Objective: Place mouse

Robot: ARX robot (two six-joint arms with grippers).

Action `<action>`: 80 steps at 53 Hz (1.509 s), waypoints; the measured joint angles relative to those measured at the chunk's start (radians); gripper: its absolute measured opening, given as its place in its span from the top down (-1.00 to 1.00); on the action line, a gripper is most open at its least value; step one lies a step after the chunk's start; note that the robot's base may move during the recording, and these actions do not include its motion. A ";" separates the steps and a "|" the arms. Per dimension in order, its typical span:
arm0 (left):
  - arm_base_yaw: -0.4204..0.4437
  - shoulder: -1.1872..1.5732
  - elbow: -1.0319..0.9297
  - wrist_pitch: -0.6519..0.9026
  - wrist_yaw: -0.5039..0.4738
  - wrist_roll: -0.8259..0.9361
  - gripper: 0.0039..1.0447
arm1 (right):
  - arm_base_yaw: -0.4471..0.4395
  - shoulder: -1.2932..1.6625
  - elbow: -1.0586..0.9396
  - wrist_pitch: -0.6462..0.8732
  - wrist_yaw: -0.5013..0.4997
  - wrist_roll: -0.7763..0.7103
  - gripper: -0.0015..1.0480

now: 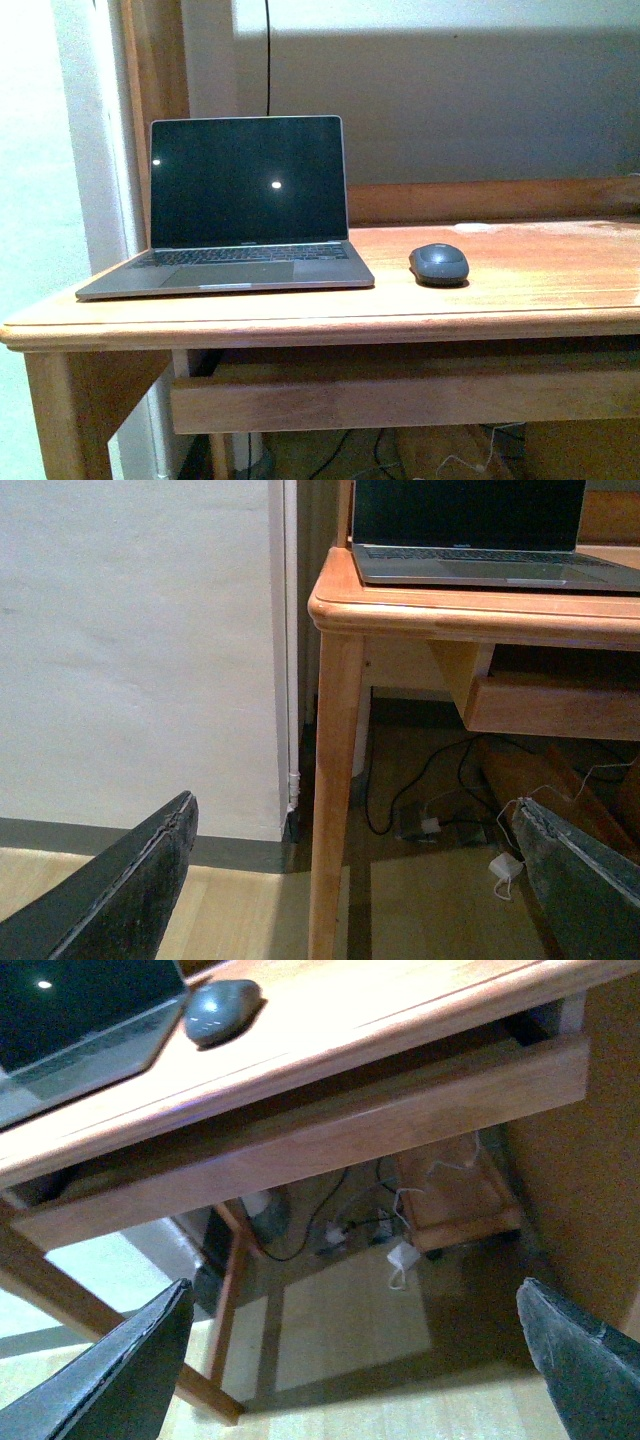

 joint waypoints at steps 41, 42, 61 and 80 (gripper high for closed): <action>0.000 0.000 0.000 0.000 0.001 0.000 -0.86 | -0.170 -0.346 -0.147 -0.016 -0.008 -0.362 0.94; 0.000 0.000 0.000 0.000 0.001 0.000 -0.86 | -0.214 -0.352 -0.152 -0.016 -0.050 -0.364 0.94; 0.000 0.000 0.000 0.000 0.001 0.000 -0.86 | -0.282 -0.383 -0.185 -0.016 -0.081 -0.364 0.94; 0.000 0.000 0.000 0.000 0.001 0.000 -0.86 | -0.282 -0.420 -0.215 -0.012 -0.084 -0.365 0.94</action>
